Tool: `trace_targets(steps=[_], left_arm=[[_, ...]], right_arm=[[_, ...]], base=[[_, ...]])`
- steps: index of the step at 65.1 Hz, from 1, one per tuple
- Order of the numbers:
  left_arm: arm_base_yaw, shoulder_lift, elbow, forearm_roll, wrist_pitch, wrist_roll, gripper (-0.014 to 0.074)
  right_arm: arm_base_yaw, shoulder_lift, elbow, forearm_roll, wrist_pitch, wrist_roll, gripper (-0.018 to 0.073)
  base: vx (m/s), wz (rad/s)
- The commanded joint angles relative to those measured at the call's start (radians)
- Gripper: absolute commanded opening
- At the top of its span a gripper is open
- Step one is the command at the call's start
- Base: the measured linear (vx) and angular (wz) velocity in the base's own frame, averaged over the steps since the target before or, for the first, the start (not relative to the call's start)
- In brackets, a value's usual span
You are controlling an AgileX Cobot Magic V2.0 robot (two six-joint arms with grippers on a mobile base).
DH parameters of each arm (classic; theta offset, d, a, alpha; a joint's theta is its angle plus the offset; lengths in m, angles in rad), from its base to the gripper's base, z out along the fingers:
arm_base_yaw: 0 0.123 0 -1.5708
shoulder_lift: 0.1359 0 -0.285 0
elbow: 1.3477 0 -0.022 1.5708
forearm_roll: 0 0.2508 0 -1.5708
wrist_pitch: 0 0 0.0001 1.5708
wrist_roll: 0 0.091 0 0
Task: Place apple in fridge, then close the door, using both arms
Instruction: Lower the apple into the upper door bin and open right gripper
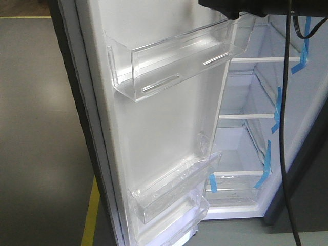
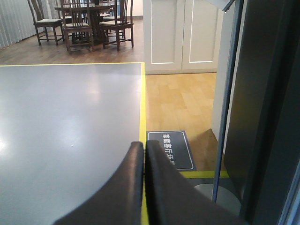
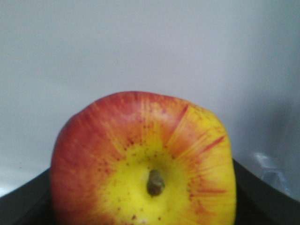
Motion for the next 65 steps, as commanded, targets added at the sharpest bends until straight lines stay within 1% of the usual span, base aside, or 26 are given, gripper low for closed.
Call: trace_targets(steps=[1, 8, 14, 19, 28, 36, 39, 44, 51, 52, 57, 65], left_arm=[[-0.006, -0.014, 0.028, -0.002, -0.067, -0.003, -0.0006], [-0.006, -0.014, 0.028, -0.002, -0.067, -0.003, -0.0006], [-0.006, -0.014, 0.028, -0.002, -0.067, -0.003, -0.0006], [-0.006, -0.014, 0.028, -0.002, -0.067, -0.003, -0.0006], [-0.006, -0.014, 0.028, -0.002, -0.067, -0.003, -0.0006], [-0.006, -0.014, 0.028, -0.002, -0.067, -0.003, -0.0006], [-0.006, -0.014, 0.028, -0.002, -0.067, -0.003, -0.0006], [-0.006, -0.014, 0.028, -0.002, -0.067, -0.003, -0.0006], [-0.006, -0.014, 0.028, -0.002, -0.067, -0.003, -0.0006], [-0.006, -0.014, 0.028, -0.002, -0.067, -0.003, -0.0006], [-0.006, -0.014, 0.028, -0.002, -0.067, -0.003, -0.0006], [-0.006, -0.014, 0.028, -0.002, -0.067, -0.003, -0.0006]], right_arm=[[-0.001, -0.032, -0.033, 0.056, -0.02, 0.024, 0.0337], [-0.001, -0.031, -0.033, 0.056, -0.042, 0.041, 0.0494], [-0.001, -0.031, -0.033, 0.056, -0.058, 0.043, 0.0587], [-0.002, -0.031, -0.033, 0.056, -0.06, 0.046, 0.0615], [-0.002, -0.034, -0.033, 0.056, -0.06, 0.046, 0.0598], [-0.005, -0.059, -0.044, 0.056, -0.064, 0.046, 0.0529], [-0.006, -0.078, -0.045, 0.058, -0.07, 0.046, 0.0487], [-0.006, -0.118, -0.045, 0.052, -0.068, 0.046, 0.039], [-0.006, -0.189, -0.044, 0.012, -0.036, 0.046, 0.0182], [-0.006, -0.198, -0.044, 0.006, -0.026, 0.046, 0.0135], [-0.006, -0.247, -0.043, -0.039, 0.018, 0.056, -0.002], [-0.006, -0.317, -0.029, -0.123, 0.119, 0.146, -0.0006]], base=[[0.0, 0.0], [0.0, 0.0], [0.0, 0.0], [0.0, 0.0], [0.0, 0.0], [0.0, 0.0], [0.0, 0.0], [0.0, 0.0], [0.0, 0.0], [0.0, 0.0], [0.0, 0.0], [0.0, 0.0]])
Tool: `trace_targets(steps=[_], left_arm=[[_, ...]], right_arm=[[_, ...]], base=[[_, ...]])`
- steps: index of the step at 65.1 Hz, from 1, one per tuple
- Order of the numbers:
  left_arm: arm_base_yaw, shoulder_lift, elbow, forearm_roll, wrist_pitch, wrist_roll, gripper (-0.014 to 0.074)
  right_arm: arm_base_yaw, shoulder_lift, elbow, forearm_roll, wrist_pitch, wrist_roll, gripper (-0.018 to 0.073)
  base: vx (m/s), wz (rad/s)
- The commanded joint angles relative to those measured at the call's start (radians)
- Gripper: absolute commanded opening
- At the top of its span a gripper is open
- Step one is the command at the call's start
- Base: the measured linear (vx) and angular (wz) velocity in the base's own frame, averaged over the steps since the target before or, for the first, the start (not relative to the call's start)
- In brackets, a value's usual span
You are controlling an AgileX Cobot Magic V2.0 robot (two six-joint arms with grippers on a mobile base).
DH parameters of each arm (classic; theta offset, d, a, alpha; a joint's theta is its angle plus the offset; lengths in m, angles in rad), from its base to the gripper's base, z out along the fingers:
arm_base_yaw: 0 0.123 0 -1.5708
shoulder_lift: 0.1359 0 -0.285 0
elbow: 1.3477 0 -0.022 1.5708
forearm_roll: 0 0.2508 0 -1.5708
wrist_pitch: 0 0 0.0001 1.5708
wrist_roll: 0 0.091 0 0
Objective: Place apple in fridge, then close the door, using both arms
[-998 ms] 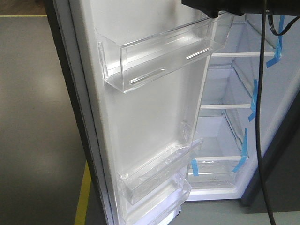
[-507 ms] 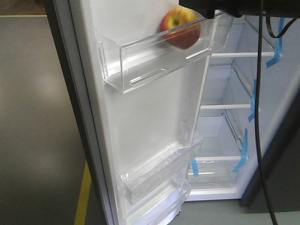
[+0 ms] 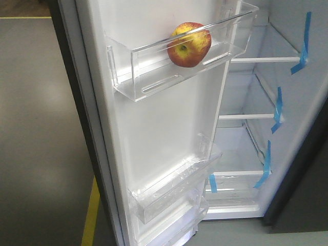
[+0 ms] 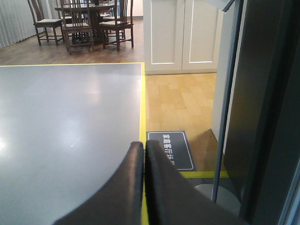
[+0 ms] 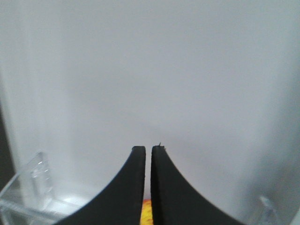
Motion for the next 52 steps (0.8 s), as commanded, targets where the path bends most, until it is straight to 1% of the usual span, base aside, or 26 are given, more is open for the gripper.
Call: trace_targets(steps=[1, 6, 13, 17, 24, 28, 34, 44, 52], left_arm=[[-0.006, -0.014, 0.028, -0.002, -0.067, -0.003, -0.0006], [-0.006, -0.014, 0.028, -0.002, -0.067, -0.003, -0.0006], [-0.006, -0.014, 0.028, -0.002, -0.067, -0.003, -0.0006], [-0.006, -0.014, 0.028, -0.002, -0.068, -0.002, -0.0006], [-0.006, -0.014, 0.028, -0.004, -0.085, -0.003, -0.0006], [-0.006, -0.014, 0.028, -0.033, -0.116, -0.01, -0.0006], [-0.006, -0.014, 0.028, -0.127, -0.156, -0.07, -0.0006], [-0.006, -0.014, 0.028, -0.323, -0.228, -0.205, -0.0006], [-0.006, -0.014, 0.023, -0.472, -0.276, -0.31, -0.0006]], right_arm=[[-0.006, -0.083, -0.012, -0.034, 0.058, 0.07, -0.0005], [-0.006, -0.142, 0.045, -0.064, 0.073, 0.084, -0.0005], [-0.006, -0.246, 0.187, -0.071, 0.009, 0.08, -0.0005], [-0.006, -0.303, 0.296, -0.071, -0.032, 0.077, -0.0005], [-0.006, -0.421, 0.506, -0.069, -0.066, 0.077, -0.0005], [-0.006, -0.489, 0.624, -0.066, -0.088, 0.077, -0.0005], [-0.006, -0.597, 0.781, -0.066, -0.115, 0.077, -0.0005], [-0.006, -0.791, 1.008, -0.07, -0.178, 0.079, -0.0005], [-0.006, -0.943, 1.135, -0.069, -0.254, 0.131, -0.0005]], base=[[0.0, 0.0], [0.0, 0.0], [0.0, 0.0], [0.0, 0.0], [0.0, 0.0], [0.0, 0.0], [0.0, 0.0], [0.0, 0.0], [0.0, 0.0]])
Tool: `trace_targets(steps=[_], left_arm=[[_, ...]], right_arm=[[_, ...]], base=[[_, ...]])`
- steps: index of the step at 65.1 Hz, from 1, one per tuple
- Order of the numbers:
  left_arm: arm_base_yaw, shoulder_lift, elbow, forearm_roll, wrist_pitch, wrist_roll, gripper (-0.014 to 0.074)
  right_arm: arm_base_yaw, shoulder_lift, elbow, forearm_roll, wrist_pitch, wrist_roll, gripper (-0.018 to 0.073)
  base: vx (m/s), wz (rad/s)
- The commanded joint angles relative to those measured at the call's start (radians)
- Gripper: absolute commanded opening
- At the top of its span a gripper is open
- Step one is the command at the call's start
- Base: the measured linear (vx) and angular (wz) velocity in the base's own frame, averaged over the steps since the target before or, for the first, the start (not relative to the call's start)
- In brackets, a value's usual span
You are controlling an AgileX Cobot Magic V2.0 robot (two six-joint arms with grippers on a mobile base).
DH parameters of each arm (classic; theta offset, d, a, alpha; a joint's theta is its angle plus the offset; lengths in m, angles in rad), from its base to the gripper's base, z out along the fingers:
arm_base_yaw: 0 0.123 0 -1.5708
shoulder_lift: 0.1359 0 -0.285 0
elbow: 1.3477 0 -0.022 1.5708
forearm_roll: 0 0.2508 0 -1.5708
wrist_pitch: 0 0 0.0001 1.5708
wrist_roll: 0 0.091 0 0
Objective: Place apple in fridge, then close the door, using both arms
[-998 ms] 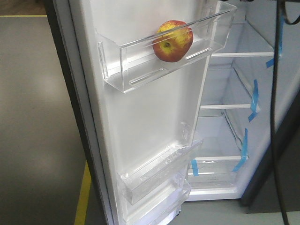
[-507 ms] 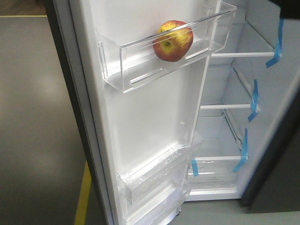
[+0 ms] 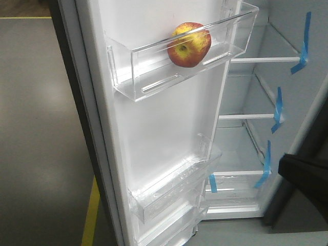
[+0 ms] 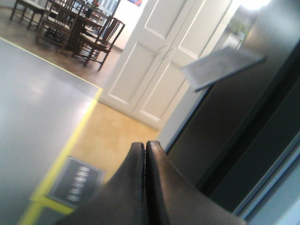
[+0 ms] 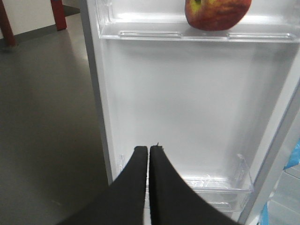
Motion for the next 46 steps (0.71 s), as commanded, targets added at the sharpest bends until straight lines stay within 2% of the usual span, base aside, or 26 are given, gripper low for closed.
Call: trace_targets(steps=[1, 9, 20, 23, 33, 38, 46], left_arm=[[-0.006, -0.014, 0.021, -0.125, -0.116, -0.09, -0.0006], [-0.006, -0.014, 0.018, -0.255, -0.156, -0.196, -0.0006], [-0.006, -0.014, 0.003, -0.493, -0.195, -0.411, -0.0006], [-0.006, -0.014, -0.028, -0.51, -0.197, -0.45, -0.0006], [-0.006, -0.014, -0.212, -0.487, -0.224, -0.477, -0.0006], [-0.006, 0.0, -0.306, -0.387, -0.256, -0.469, -0.0006], [-0.006, 0.081, -0.469, -0.198, -0.241, -0.481, -0.0006]], right_arm=[[-0.006, -0.097, 0.052, 0.041, -0.109, 0.037, -0.0005], [-0.006, -0.202, 0.129, 0.041, -0.148, 0.069, -0.0005], [-0.006, -0.258, 0.159, 0.041, -0.122, 0.072, -0.0005], [-0.006, -0.258, 0.159, 0.041, -0.115, 0.072, -0.0005], [-0.006, -0.258, 0.159, 0.049, -0.111, 0.072, -0.0005], [-0.006, -0.258, 0.159, 0.049, -0.111, 0.072, -0.0004], [-0.006, -0.258, 0.159, 0.049, -0.111, 0.072, -0.0003]], base=[[0.0, 0.0], [0.0, 0.0], [0.0, 0.0], [0.0, 0.0], [0.0, 0.0], [0.0, 0.0], [0.0, 0.0]])
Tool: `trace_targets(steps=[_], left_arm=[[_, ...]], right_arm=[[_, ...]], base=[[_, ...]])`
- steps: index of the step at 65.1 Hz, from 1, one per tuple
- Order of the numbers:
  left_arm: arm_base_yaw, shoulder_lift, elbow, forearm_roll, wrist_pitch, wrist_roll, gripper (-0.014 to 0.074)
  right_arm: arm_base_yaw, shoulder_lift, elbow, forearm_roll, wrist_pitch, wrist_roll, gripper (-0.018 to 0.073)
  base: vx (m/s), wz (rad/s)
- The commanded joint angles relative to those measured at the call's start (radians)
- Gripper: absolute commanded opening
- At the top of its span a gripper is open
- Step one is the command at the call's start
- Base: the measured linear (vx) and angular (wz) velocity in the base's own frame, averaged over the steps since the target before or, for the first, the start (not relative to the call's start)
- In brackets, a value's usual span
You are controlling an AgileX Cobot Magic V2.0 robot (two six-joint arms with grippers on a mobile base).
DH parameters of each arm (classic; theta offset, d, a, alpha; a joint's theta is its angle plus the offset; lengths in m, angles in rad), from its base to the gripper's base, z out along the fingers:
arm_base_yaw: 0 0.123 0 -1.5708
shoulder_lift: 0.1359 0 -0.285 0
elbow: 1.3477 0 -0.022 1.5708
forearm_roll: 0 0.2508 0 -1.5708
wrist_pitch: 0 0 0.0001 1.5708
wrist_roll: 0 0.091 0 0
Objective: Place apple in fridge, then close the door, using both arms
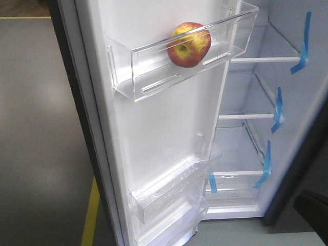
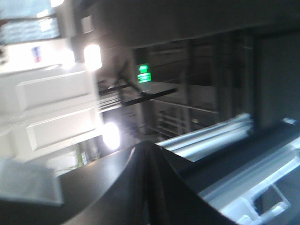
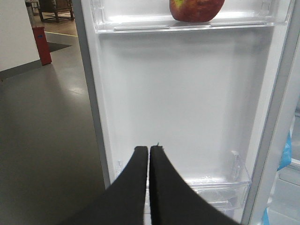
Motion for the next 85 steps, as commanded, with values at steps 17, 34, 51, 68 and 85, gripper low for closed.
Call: trace_targets(steps=[17, 34, 51, 68, 85], left_arm=[[-0.006, 0.41, -0.399, 0.402, -0.056, -0.015, -0.0006], [-0.006, 0.843, -0.694, 0.464, -0.094, -0.04, -0.0006], [-0.041, 1.169, -0.969, 0.462, -0.049, -0.041, -0.0006], [-0.105, 1.372, -1.149, 0.456, 0.016, -0.04, -0.0006], [-0.136, 1.461, -1.234, 0.502, 0.244, 0.109, -0.0006]], right_arm=[[-0.006, 0.01, -0.026, 0.039, -0.036, -0.001, -0.0004], [-0.006, 0.01, -0.026, 0.039, -0.035, -0.002, -0.0004], [-0.006, 0.01, -0.026, 0.038, -0.03, -0.002, -0.0004], [-0.006, 0.01, -0.026, 0.038, -0.027, -0.002, -0.0004], [-0.006, 0.01, -0.026, 0.038, -0.021, -0.006, -0.0004]], base=[[0.0, 0.0], [0.0, 0.0], [0.0, 0.0], [0.0, 0.0], [0.0, 0.0]])
